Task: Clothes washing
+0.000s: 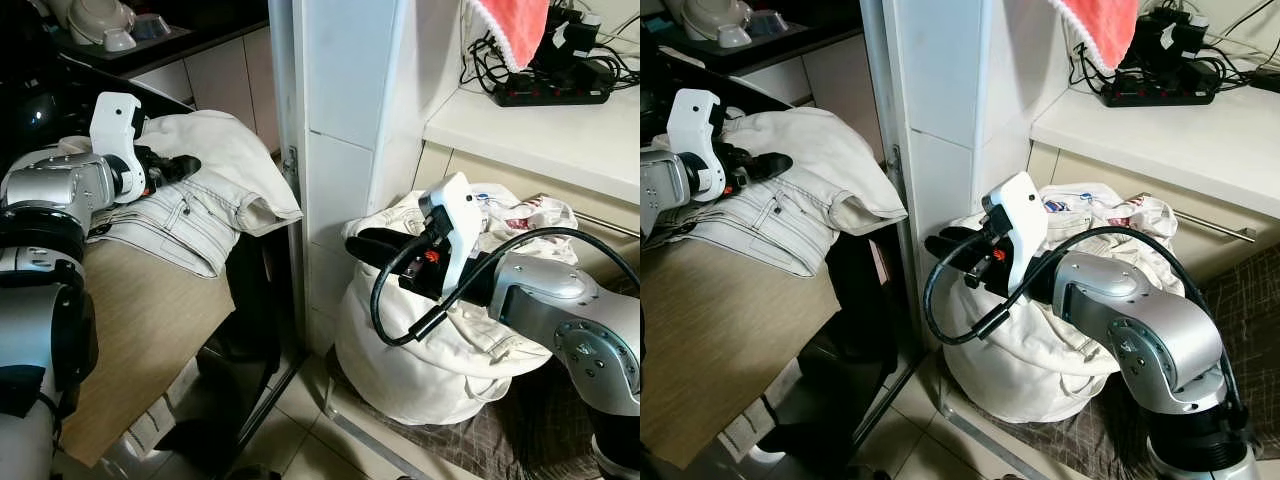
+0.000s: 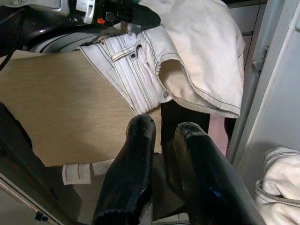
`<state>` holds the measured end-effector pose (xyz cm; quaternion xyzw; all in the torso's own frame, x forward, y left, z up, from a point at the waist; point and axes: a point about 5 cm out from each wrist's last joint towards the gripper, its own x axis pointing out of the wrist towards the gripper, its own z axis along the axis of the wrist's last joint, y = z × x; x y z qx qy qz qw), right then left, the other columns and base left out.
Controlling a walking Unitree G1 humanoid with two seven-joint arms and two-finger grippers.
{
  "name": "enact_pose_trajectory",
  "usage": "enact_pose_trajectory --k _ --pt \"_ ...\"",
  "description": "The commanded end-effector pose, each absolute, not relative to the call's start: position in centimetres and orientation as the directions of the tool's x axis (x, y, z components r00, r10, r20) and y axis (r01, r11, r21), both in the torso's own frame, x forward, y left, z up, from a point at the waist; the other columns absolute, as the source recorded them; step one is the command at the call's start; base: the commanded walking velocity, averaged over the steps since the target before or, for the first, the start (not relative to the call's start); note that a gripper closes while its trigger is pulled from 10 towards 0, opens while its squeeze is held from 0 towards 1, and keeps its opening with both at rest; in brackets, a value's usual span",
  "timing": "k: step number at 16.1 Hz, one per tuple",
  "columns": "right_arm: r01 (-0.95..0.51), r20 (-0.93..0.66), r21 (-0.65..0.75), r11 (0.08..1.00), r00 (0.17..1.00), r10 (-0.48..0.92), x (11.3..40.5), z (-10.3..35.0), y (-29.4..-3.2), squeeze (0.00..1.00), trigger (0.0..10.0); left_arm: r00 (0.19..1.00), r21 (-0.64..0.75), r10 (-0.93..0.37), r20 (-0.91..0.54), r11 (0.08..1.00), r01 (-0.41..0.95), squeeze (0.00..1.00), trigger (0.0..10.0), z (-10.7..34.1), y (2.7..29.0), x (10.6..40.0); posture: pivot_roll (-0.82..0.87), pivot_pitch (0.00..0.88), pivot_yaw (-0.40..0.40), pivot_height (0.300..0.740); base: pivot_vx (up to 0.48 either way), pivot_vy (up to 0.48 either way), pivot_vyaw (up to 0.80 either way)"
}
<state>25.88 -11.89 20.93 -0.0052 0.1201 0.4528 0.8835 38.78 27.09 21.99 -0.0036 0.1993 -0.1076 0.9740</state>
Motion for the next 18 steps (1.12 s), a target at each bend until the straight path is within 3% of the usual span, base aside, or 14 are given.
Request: enact_pose_trajectory --k 1,9,18 --pt "-0.817 -0.2 0.071 0.573 0.551 0.81 25.5 21.4 -11.7 0.0 10.0 0.899 -0.061 -0.203 -0.387 0.979 0.195 0.0 0.0 21.8 27.3 38.7 -0.15 0.0 0.056 0.74 0.0 0.0 0.0" --pt "-0.821 -0.204 0.059 0.567 0.547 0.812 25.5 21.4 -11.8 0.0 10.0 0.889 -0.061 -0.21 -0.406 0.977 0.203 0.0 0.0 20.9 27.0 38.6 -0.15 0.0 0.055 0.74 0.0 0.0 0.0" --pt "-0.818 -0.208 0.058 0.572 0.551 0.809 25.5 21.3 -11.8 0.0 10.0 0.935 -0.043 -0.109 -0.337 0.994 0.1 0.0 0.0 21.2 28.2 38.6 -0.15 0.0 0.051 0.74 0.0 0.0 0.0"
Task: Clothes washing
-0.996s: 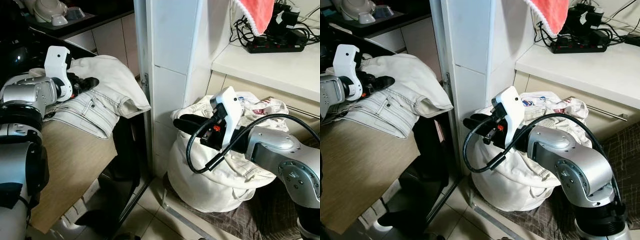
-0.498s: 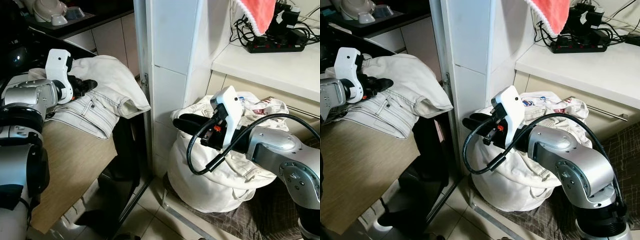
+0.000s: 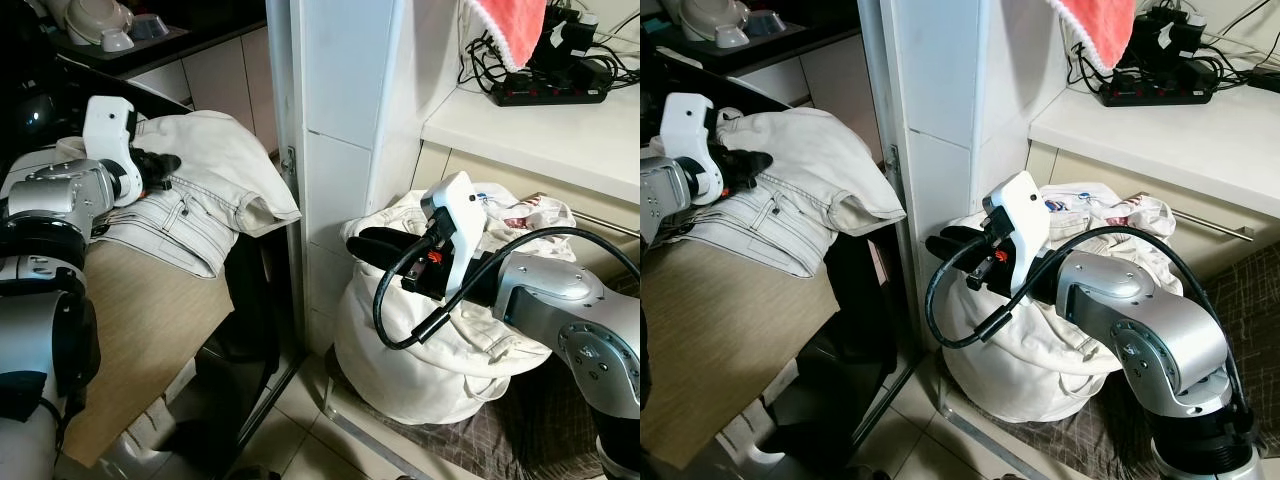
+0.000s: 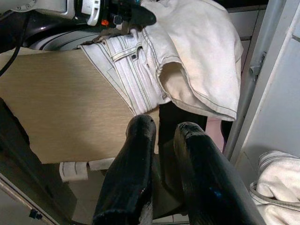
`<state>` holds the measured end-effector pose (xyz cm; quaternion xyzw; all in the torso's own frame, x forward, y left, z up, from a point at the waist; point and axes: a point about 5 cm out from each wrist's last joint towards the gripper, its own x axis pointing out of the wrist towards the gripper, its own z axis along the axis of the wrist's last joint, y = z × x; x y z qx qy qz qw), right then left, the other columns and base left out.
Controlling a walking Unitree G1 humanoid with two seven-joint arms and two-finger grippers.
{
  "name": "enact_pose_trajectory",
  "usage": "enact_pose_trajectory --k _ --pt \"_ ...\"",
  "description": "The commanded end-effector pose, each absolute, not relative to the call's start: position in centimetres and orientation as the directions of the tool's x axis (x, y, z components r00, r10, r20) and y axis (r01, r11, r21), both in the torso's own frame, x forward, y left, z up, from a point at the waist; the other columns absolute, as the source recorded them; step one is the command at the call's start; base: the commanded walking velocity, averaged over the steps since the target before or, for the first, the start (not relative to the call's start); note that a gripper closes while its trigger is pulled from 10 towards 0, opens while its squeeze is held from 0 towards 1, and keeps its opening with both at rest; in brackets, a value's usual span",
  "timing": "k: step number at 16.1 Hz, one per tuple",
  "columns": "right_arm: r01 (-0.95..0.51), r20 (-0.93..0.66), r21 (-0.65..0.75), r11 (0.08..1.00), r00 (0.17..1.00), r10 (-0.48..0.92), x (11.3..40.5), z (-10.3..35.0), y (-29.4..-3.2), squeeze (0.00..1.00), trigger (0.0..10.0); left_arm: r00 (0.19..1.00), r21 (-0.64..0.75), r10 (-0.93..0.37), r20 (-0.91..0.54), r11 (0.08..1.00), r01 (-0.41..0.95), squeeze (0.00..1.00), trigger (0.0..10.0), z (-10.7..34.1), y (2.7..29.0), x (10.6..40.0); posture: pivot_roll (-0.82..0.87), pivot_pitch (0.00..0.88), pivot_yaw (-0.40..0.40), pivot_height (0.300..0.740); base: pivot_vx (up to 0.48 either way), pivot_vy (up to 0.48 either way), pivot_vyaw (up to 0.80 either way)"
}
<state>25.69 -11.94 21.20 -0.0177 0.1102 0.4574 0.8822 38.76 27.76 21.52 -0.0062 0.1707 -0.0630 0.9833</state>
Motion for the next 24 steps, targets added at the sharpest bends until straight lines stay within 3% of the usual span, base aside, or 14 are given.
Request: enact_pose_trajectory --k 1,4,6,8,9,10,12,13,14,15,16,24 --pt "-0.818 -0.207 0.058 0.572 0.551 0.808 25.5 21.3 -11.8 0.0 10.0 0.94 -0.044 -0.099 -0.325 0.995 0.089 0.0 0.0 21.5 28.4 38.6 -0.15 0.0 0.051 0.74 0.0 0.0 0.0" --pt "-0.817 -0.207 0.058 0.573 0.552 0.808 25.6 21.3 -11.8 0.0 10.0 0.955 -0.047 -0.069 -0.29 0.997 0.058 0.0 0.0 22.2 28.9 38.7 -0.15 0.0 0.051 0.74 0.0 0.0 0.0" --pt "-0.816 -0.205 0.059 0.575 0.554 0.807 25.6 21.3 -11.8 0.0 10.0 0.987 0.001 0.051 -0.152 0.999 -0.051 0.0 0.0 25.0 30.4 38.8 -0.15 0.0 0.055 0.74 0.0 0.0 0.0" --pt "-0.813 -0.204 0.059 0.579 0.558 0.805 25.7 21.3 -11.9 0.0 10.0 0.954 0.196 0.271 0.13 0.936 -0.292 0.0 0.0 31.8 33.4 37.8 -0.15 0.0 0.053 0.74 0.0 0.0 0.0" --pt "-0.813 -0.204 0.058 0.58 0.559 0.804 25.7 21.3 -11.9 0.0 10.0 0.91 0.238 0.316 0.269 0.893 -0.381 0.0 0.0 35.4 34.1 37.0 -0.15 0.0 0.052 0.74 0.0 0.0 0.0" --pt "-0.812 -0.204 0.057 0.58 0.56 0.803 25.7 21.3 -11.9 0.0 10.0 0.896 0.241 0.321 0.305 0.885 -0.399 0.0 0.0 36.5 34.2 36.7 -0.15 0.0 0.052 0.74 0.0 0.0 0.0" --pt "-0.813 -0.202 0.059 0.579 0.559 0.804 25.7 21.3 -11.8 0.0 10.0 0.951 0.203 0.214 0.221 0.944 -0.26 0.0 0.0 36.3 32.7 37.6 -0.14 0.0 0.053 0.74 0.0 0.0 0.0" --pt "-0.814 -0.199 0.06 0.578 0.558 0.806 25.7 21.2 -11.6 0.0 10.0 0.992 0.208 0.085 0.088 0.973 -0.101 0.0 10.0 34.2 30.8 38.8 -0.14 0.0 0.059 0.74 0.0 0.0 0.0" --pt "-0.814 -0.199 0.059 0.578 0.558 0.806 25.7 21.2 -11.6 0.0 10.0 0.997 0.206 0.062 0.043 0.976 -0.069 0.0 10.0 33.1 30.3 39.1 -0.14 0.0 0.059 0.74 0.0 0.0 0.0" --pt "-0.814 -0.199 0.057 0.579 0.559 0.805 25.7 21.2 -11.5 0.0 10.0 0.998 0.174 0.052 -0.02 0.984 -0.048 0.37 10.0 31.1 29.9 39.4 -0.14 0.0 0.059 0.74 0.0 0.0 0.0" --pt "-0.813 -0.198 0.057 0.58 0.56 0.804 25.7 21.2 -11.5 0.0 10.0 0.995 0.122 0.083 -0.047 0.99 -0.076 1.0 10.0 29.5 30.0 39.5 -0.14 0.0 0.059 0.74 0.0 0.0 0.0" --pt "-0.815 -0.207 0.062 0.576 0.554 0.806 25.5 21.0 -11.3 0.0 10.0 0.987 -0.114 0.075 -0.143 0.989 -0.092 1.0 10.0 24.1 29.0 39.5 -0.14 0.0 0.066 0.74 0.0 0.0 0.0"
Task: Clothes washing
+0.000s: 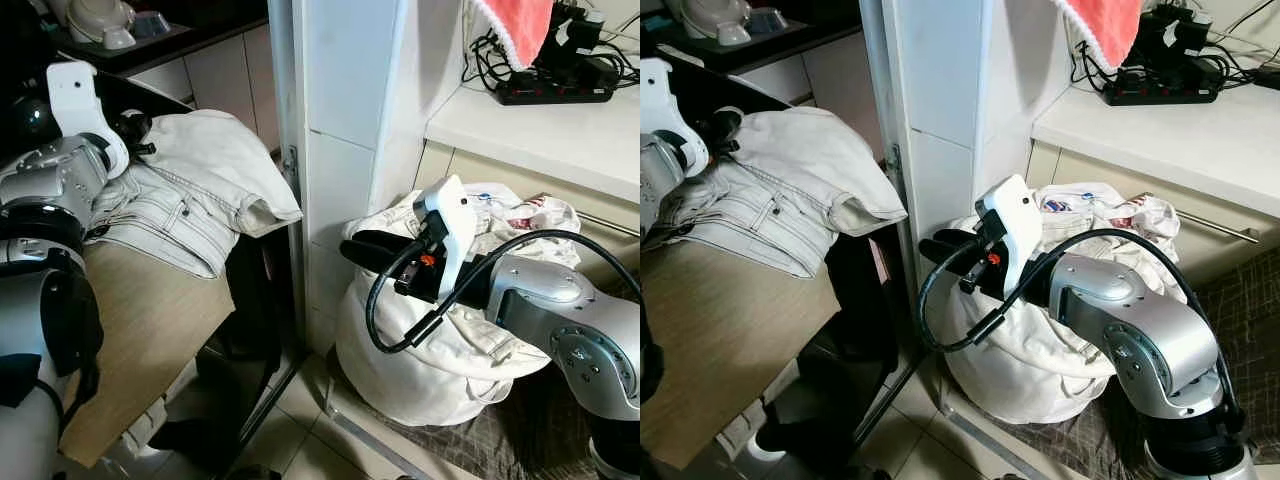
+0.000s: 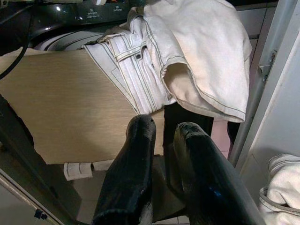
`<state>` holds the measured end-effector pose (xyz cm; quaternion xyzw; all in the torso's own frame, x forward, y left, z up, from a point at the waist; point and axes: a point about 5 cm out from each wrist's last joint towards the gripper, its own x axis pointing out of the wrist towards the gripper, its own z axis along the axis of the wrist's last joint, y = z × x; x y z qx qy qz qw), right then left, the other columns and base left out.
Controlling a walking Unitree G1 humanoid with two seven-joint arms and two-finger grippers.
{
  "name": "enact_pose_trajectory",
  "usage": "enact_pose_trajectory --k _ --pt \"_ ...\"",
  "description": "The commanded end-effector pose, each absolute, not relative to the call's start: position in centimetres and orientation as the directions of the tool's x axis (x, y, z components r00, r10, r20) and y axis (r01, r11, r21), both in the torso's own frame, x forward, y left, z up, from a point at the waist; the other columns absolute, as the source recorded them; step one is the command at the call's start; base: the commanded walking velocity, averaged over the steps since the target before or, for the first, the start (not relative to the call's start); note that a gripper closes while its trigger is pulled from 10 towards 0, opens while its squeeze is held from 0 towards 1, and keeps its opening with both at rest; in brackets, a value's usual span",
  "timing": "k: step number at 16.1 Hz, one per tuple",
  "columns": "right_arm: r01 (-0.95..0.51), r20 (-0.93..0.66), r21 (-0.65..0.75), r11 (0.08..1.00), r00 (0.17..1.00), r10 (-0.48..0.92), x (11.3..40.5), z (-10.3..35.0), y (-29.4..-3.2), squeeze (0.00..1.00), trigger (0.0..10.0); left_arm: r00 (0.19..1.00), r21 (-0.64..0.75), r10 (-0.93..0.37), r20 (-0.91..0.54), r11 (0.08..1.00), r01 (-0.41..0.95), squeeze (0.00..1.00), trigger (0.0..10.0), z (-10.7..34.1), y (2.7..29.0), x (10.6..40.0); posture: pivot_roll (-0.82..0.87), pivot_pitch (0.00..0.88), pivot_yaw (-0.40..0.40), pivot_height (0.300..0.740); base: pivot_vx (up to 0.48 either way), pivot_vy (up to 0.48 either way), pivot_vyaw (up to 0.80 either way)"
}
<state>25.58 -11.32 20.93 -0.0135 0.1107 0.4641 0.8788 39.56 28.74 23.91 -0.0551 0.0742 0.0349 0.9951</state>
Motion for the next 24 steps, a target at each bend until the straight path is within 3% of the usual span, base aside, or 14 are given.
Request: enact_pose_trajectory --k 1,8,13,15,16,17,19,20,21,22,23,24 --pt "-0.815 -0.209 0.062 0.576 0.554 0.806 25.5 20.9 -11.3 0.0 10.0 0.985 -0.112 0.087 -0.148 0.988 -0.104 1.0 10.0 23.8 29.1 39.5 -0.15 0.0 0.066 0.74 0.0 0.0 0.0" --pt "-0.813 -0.214 0.063 0.579 0.556 0.803 25.4 20.8 -11.3 0.0 10.0 0.982 -0.075 0.17 -0.086 0.981 -0.177 1.0 10.0 23.9 29.2 39.5 -0.15 0.0 0.069 0.74 0.0 0.0 0.0" --pt "-0.813 -0.221 0.065 0.579 0.554 0.803 25.3 20.6 -11.3 0.0 10.0 0.975 -0.137 0.139 -0.175 0.977 -0.164 1.0 10.0 21.7 27.9 39.6 -0.16 0.0 0.067 0.74 0.0 0.0 0.0" --pt "-0.813 -0.229 0.067 0.579 0.552 0.802 25.2 20.6 -11.3 0.0 10.0 0.946 -0.029 0.214 -0.246 0.973 -0.227 0.98 10.0 20.3 28.4 39.3 -0.16 0.0 0.067 0.74 0.0 0.0 0.0" --pt "-0.812 -0.23 0.067 0.579 0.552 0.801 25.2 20.6 -11.4 0.0 10.0 0.938 -0.007 0.234 -0.256 0.97 -0.244 0.76 10.0 20.1 28.6 39.1 -0.16 0.0 0.067 0.74 0.0 0.0 0.0" --pt "-0.812 -0.231 0.067 0.58 0.553 0.801 25.2 20.7 -11.4 0.0 10.0 0.928 0.015 0.256 -0.27 0.965 -0.262 0.43 10.0 19.9 28.8 39.0 -0.16 0.0 0.069 0.74 0.0 0.0 0.0" --pt "-0.811 -0.234 0.067 0.581 0.553 0.799 25.1 20.6 -11.4 0.0 10.0 0.923 0.026 0.265 -0.277 0.963 -0.269 0.28 10.0 19.6 29.0 38.8 -0.16 0.0 0.069 0.74 0.0 0.0 0.0" --pt "-0.811 -0.234 0.068 0.58 0.552 0.8 25.1 20.6 -11.4 0.0 10.0 0.933 -0.041 0.229 -0.277 0.968 -0.249 0.03 10.0 19.5 28.7 38.9 -0.16 0.0 0.067 0.74 0.0 0.0 0.0" --pt "-0.812 -0.235 0.068 0.58 0.552 0.8 25.1 20.7 -11.4 0.0 10.0 0.938 -0.075 0.21 -0.275 0.968 -0.239 0.0 10.0 19.4 28.5 39.0 -0.16 0.0 0.067 0.74 0.0 0.0 0.0" --pt "-0.812 -0.233 0.068 0.58 0.552 0.8 25.2 20.7 -11.4 0.0 10.0 0.956 -0.184 0.137 -0.259 0.965 -0.188 0.0 5.1 19.5 27.6 39.3 -0.16 0.0 0.066 0.74 0.0 0.0 0.0" --pt "-0.812 -0.233 0.067 0.58 0.552 0.801 25.2 20.7 -11.4 0.0 10.0 0.961 -0.21 0.117 -0.25 0.963 -0.172 0.0 5.1 19.6 27.4 39.3 -0.16 0.0 0.066 0.74 0.0 0.0 0.0" --pt "-0.811 -0.233 0.066 0.581 0.553 0.8 25.3 20.7 -11.4 0.0 10.0 0.963 -0.261 0.097 -0.252 0.951 -0.164 0.0 1.4 19.5 27.2 39.4 -0.16 0.0 0.066 0.74 0.0 0.0 0.0"
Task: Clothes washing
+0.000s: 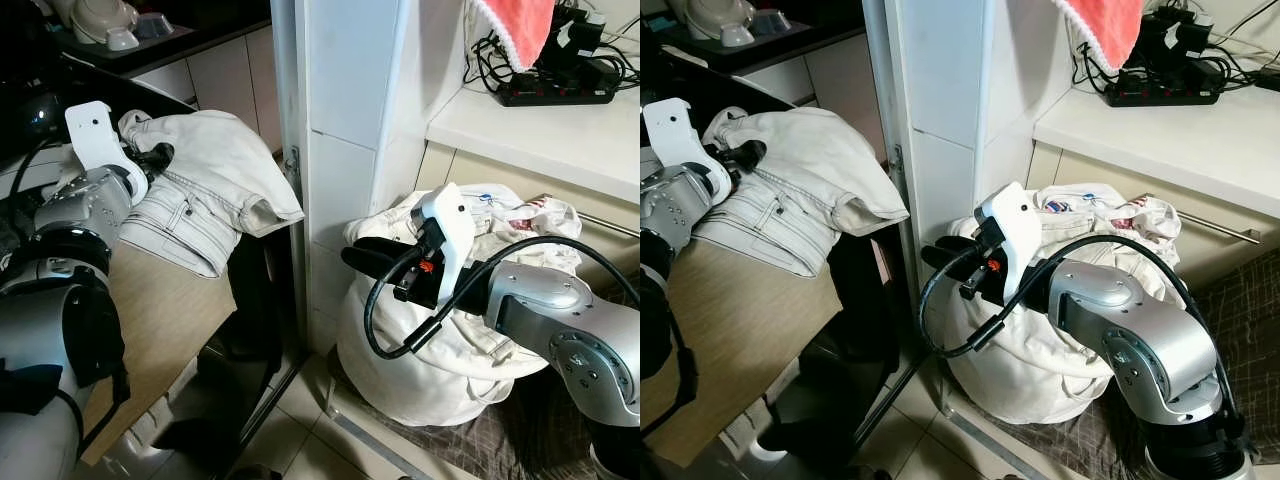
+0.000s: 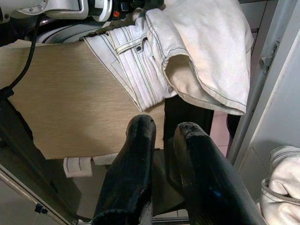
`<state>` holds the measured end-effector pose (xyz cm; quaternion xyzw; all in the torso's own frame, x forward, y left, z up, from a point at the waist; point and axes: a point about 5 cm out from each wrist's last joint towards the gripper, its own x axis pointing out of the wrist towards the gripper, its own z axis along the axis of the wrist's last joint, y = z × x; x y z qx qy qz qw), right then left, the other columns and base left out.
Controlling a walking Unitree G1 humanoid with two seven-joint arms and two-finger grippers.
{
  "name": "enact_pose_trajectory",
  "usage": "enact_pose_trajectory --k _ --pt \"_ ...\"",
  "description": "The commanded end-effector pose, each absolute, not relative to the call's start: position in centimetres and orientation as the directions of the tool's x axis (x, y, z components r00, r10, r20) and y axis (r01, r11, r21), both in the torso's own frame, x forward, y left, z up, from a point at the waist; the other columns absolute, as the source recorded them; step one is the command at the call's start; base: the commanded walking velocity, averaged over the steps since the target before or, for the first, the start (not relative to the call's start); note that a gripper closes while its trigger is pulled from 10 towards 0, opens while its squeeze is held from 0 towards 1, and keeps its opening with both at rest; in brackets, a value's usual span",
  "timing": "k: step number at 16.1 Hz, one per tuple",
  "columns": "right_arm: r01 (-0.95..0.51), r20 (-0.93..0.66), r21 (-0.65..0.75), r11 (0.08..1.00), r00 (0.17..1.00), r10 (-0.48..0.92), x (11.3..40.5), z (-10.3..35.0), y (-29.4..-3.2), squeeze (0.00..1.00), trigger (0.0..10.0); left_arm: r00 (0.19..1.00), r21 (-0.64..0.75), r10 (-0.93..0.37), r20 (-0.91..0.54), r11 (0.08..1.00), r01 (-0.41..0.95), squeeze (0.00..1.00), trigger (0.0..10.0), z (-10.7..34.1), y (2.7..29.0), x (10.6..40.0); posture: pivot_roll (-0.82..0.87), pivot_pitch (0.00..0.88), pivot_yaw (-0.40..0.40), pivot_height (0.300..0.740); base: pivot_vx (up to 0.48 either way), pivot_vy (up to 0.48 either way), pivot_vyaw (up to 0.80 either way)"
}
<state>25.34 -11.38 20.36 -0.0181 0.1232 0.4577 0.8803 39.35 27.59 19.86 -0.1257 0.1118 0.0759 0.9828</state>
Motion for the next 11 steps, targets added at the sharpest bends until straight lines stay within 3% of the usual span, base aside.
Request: enact_pose_trajectory --k 1,11 --pt "-0.812 -0.233 0.066 0.581 0.553 0.8 25.27 20.69 -11.37 0.0 10.0 0.961 -0.241 0.086 -0.263 0.959 -0.151 0.0 0.0 19.32 27.05 39.36 -0.16 0.0 0.066 0.74 0.0 0.0 0.0" --pt "-0.827 -0.193 0.059 0.558 0.539 0.82 25.19 21.08 -11.22 0.0 10.0 0.957 -0.198 0.049 -0.286 0.974 -0.11 0.0 0.0 18.82 26.7 39.29 -0.16 0.0 0.066 0.74 0.0 0.0 0.0"
